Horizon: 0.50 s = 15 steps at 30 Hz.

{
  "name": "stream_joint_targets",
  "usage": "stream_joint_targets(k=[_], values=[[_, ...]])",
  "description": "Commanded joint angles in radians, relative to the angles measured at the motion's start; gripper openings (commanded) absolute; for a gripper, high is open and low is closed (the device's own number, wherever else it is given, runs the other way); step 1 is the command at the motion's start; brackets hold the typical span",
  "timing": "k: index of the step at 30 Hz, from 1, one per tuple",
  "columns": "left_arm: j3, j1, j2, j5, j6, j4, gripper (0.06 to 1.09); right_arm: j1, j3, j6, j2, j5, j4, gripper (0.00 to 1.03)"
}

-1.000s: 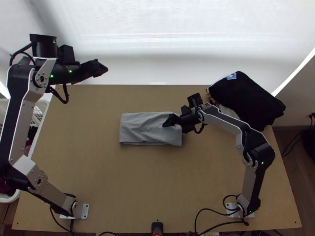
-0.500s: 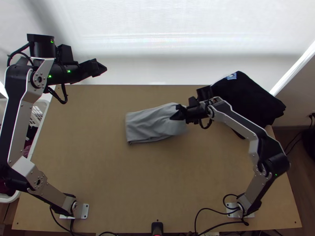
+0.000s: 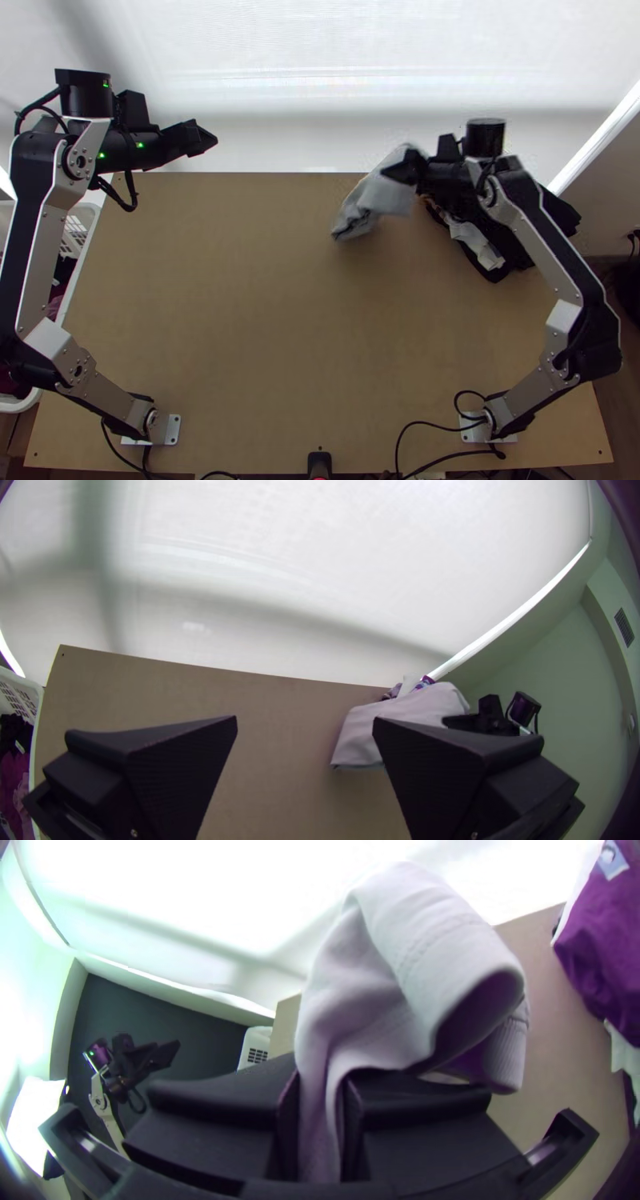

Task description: Fold the t-shirt

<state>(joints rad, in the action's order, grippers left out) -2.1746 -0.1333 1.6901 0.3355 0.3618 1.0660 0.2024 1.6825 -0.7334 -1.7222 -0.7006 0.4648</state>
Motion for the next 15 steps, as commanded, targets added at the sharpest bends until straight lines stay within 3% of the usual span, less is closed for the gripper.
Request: stream_joint_targets(k=[1,15], values=[[0.015,0.011,-0.041,-0.001,-0.011,0.005,1.05,-0.058,0.089,-0.021,0.038,-0.005,-0.012,0.03],[0.015,0.008,-0.05,-0.001,-0.011,0.003,1.05,-0.187,0.373,-0.015,-0.054,-0.004,-0.011,0.03]])
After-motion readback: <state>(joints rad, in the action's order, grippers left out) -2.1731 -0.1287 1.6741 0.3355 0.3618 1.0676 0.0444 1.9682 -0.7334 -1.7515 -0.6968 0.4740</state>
